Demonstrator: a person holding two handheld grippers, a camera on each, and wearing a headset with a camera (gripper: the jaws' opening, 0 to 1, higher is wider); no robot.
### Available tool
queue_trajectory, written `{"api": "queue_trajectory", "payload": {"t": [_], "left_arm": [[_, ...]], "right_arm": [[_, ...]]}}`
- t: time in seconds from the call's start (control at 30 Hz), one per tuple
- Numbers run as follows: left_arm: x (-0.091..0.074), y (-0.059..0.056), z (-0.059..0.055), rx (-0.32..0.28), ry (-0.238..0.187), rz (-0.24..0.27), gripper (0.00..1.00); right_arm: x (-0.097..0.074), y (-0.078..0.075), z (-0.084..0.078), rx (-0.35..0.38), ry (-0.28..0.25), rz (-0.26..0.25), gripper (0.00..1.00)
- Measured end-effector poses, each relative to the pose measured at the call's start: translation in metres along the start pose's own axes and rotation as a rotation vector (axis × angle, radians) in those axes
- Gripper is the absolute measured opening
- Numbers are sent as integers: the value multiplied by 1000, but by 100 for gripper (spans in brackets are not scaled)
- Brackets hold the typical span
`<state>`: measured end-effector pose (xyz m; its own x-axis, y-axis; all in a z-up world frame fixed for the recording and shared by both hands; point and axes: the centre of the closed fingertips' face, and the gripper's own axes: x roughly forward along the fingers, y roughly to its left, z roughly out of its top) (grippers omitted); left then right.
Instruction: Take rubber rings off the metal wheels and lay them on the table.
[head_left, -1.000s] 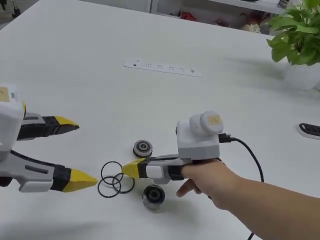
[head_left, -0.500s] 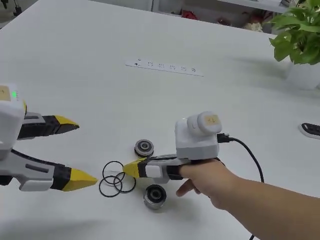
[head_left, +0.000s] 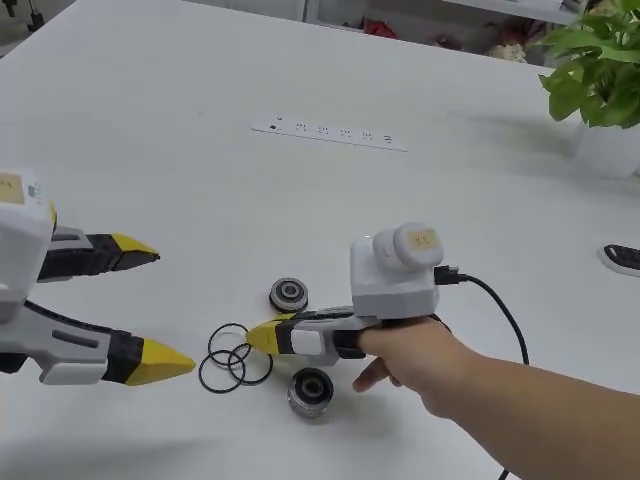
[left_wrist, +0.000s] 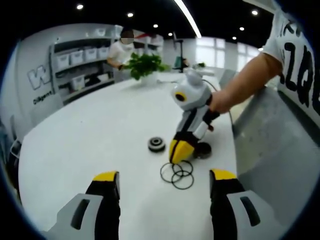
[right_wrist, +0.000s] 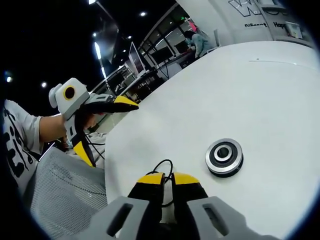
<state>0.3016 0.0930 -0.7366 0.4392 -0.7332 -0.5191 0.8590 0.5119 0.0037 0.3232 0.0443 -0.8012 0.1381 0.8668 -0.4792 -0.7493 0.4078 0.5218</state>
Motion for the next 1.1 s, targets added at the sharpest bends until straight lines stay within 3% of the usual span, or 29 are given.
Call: {"api": "queue_trajectory", "payload": {"t": [0.37, 1.1], "left_arm": [[1, -1, 0, 0, 7, -4, 74], [5, 2, 10, 13, 5, -10, 74]], "right_arm": [[-4, 0, 3, -5, -13, -3, 7], [-18, 1, 26, -30, -90, -13, 11]]}}
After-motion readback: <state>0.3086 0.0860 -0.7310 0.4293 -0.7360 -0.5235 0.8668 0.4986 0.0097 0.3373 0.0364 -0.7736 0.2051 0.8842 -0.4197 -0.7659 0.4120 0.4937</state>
